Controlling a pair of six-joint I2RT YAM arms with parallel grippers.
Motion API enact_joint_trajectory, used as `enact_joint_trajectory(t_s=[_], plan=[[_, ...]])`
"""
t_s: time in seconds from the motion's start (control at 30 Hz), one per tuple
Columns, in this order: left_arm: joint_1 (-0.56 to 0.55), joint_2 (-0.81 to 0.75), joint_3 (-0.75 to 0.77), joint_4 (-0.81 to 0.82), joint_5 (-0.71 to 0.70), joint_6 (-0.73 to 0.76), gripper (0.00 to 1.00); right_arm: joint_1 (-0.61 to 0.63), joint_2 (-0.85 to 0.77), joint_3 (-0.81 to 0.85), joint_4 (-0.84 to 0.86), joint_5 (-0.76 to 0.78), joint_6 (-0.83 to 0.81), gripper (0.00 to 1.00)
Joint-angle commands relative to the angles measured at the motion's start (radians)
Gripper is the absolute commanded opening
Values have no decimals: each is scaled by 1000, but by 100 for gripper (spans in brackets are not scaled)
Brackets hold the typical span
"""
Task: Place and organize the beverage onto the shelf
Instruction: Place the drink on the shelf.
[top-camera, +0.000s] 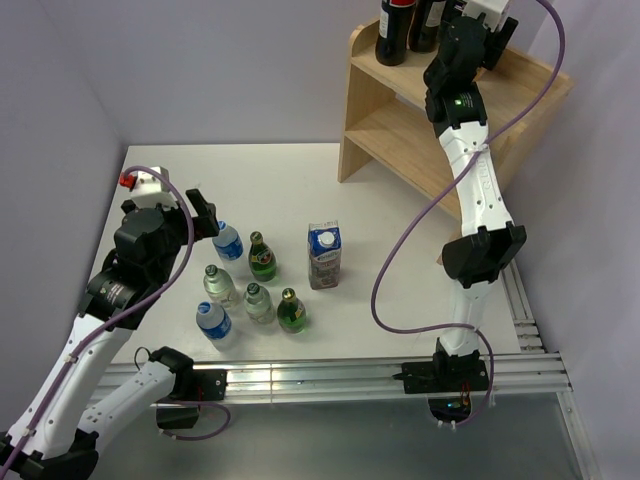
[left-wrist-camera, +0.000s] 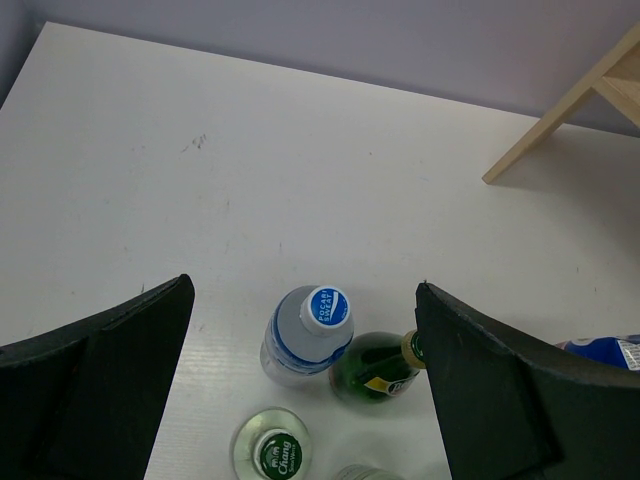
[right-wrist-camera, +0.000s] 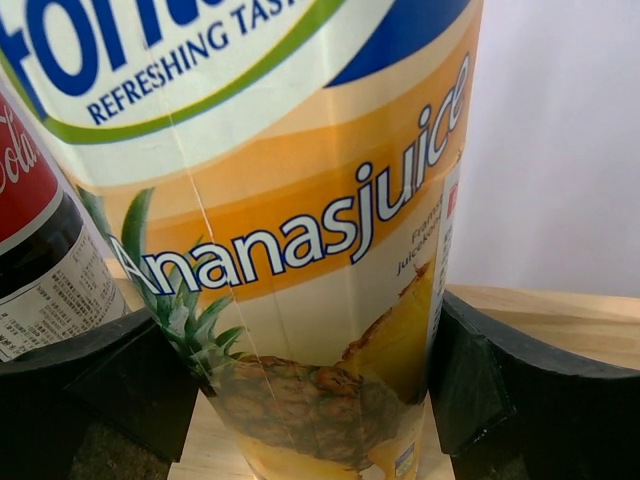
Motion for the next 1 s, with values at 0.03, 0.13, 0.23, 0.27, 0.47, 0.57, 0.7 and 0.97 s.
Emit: enact_joint_trajectory(t_s=[0.03,0.13,0.23,0.27,0.47,0.57,0.7,0.97], plan=[[7,-3,1,34,16,5,100,-5,-1,-38,-29,-57,48,84],[10,-3,3,32,20,5,100,-7,0,-38,-36,-57,62,81],[13,-3,3,32,16,4,99,-4,-5,-49,-38,-59,67,67],[13,-3,3,31,16,4,99,0,2,-49,-33,-43,58,63],[13,-10,1,32,12,4,100,27,57,-20,34,41,-23,59],[13,-14,1,32,15,4,99,36,86,-26,94,87,-88,56],[14,-14,-1,36,20,4,99,47,120,-30,151,136,-139,56],[13,-14,-1,36,24,5,100,46,137,-23,128,113,-120,57]])
